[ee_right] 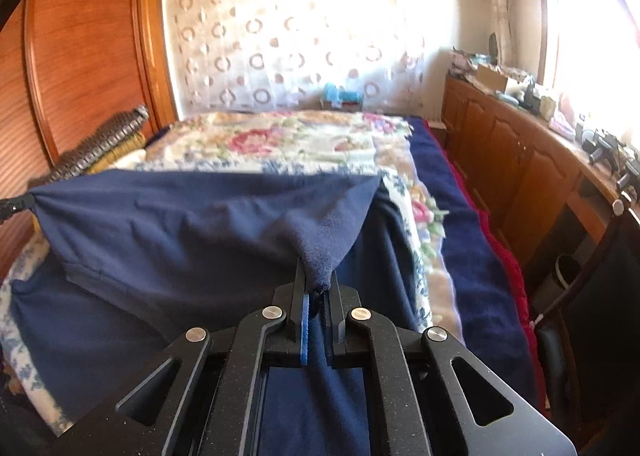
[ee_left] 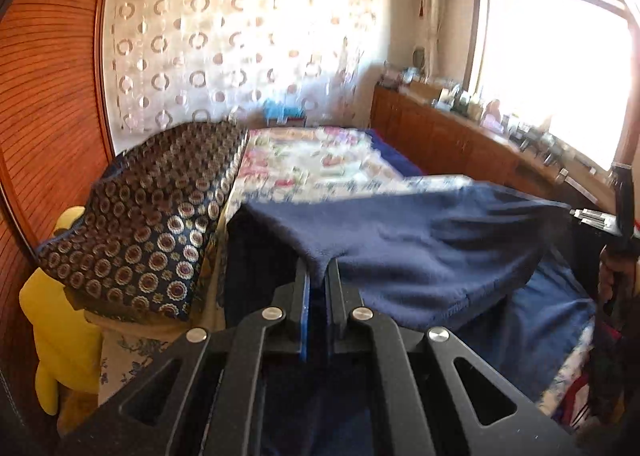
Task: Fold small clothes
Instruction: 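Grasp the folded shirt edge with both grippers and lift it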
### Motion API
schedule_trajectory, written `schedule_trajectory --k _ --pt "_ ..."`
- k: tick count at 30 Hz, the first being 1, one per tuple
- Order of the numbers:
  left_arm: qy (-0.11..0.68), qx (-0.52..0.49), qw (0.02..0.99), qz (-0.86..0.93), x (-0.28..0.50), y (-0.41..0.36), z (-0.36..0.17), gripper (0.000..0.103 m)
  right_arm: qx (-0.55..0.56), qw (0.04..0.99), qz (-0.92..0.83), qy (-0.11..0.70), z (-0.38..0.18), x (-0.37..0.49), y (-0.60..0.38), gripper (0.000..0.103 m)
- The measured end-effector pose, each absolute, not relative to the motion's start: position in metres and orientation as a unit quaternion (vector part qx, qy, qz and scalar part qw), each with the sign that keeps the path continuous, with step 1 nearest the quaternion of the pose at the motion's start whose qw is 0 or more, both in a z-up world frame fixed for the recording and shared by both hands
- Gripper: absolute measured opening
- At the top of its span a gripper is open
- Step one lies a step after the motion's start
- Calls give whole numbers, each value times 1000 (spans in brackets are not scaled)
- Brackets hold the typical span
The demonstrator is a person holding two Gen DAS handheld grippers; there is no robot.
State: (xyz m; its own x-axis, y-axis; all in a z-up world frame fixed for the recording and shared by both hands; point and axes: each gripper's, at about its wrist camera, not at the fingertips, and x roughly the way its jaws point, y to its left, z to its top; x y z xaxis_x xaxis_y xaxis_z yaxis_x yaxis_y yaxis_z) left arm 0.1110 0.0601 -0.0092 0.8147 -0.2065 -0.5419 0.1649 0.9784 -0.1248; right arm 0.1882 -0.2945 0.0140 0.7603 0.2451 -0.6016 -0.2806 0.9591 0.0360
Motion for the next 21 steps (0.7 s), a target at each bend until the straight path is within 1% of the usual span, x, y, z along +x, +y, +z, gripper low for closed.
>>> schedule_trajectory --k 5,10,15,21 --pt "269 -40 956 -111 84 65 7 3 -17 944 153 292 38 156 -306 2" --pt "279 -43 953 -109 53 75 -3 3 -24 941 163 294 44 115 -320 2" --pt "313 -44 943 -106 31 73 -32 4 -25 931 166 323 27 90 -327 2" --pt "369 -25 924 -97 27 66 -75 6 -37 910 154 382 -20 90 -319 2"
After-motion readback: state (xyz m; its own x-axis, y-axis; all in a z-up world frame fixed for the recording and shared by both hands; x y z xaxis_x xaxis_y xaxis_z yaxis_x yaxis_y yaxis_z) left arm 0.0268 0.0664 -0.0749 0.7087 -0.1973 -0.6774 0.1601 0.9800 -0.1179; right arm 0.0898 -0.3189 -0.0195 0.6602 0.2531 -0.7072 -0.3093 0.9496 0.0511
